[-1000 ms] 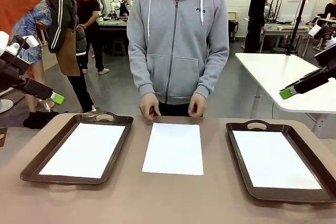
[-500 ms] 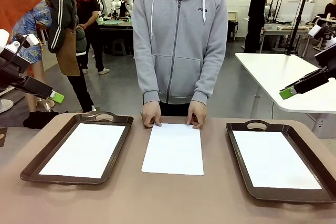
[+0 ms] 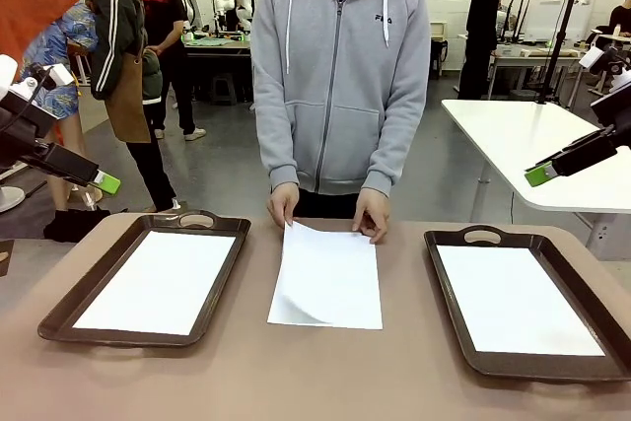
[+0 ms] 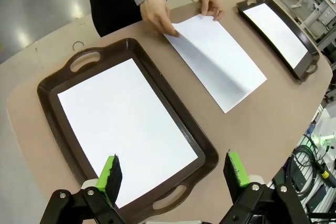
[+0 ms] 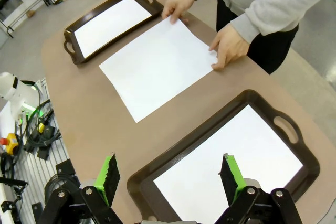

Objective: Sort the A4 documents.
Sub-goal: Receive the A4 Paper.

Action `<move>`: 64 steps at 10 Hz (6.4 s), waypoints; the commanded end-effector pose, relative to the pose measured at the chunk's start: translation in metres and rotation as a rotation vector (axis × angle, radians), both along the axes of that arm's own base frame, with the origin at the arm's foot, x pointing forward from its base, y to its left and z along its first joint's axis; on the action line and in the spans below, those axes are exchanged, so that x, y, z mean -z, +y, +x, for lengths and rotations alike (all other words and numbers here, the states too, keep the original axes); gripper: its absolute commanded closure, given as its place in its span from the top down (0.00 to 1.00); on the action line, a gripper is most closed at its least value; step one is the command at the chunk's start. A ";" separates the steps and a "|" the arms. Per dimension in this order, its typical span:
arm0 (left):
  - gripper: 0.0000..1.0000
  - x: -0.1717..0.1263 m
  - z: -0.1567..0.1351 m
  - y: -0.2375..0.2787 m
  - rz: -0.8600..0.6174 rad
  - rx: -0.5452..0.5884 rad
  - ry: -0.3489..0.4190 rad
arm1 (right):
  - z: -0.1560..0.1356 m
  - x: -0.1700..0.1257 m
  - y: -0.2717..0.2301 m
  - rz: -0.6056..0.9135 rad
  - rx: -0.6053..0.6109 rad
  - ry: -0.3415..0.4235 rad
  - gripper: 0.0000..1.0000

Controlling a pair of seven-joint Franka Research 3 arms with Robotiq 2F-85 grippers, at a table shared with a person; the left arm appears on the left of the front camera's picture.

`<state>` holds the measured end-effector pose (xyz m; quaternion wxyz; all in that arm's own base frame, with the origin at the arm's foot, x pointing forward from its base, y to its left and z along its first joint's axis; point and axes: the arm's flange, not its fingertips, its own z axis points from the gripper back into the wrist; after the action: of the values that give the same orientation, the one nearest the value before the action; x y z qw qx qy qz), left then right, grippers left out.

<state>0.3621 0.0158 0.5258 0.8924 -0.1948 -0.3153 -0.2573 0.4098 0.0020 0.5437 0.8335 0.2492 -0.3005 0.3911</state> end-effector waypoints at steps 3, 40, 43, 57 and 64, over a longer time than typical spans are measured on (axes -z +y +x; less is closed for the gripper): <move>1.00 0.002 0.000 0.000 0.003 -0.006 -0.005 | 0.001 0.001 0.002 0.006 -0.006 0.000 1.00; 1.00 0.002 0.000 0.000 0.003 -0.006 -0.005 | 0.039 0.026 0.025 0.287 0.125 0.157 1.00; 1.00 0.002 0.000 0.000 0.003 -0.006 -0.005 | 0.068 0.075 0.058 0.355 0.273 0.319 1.00; 1.00 0.002 0.000 0.000 0.003 -0.006 -0.005 | 0.137 0.179 0.229 0.701 0.208 0.978 1.00; 1.00 0.002 0.000 0.000 0.003 -0.006 -0.005 | 0.148 0.189 0.227 0.817 0.280 1.027 1.00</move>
<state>0.3618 0.0158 0.5255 0.8927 -0.1945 -0.3151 -0.2570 0.5512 0.2245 0.3553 0.7696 0.6377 -0.0283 -0.0142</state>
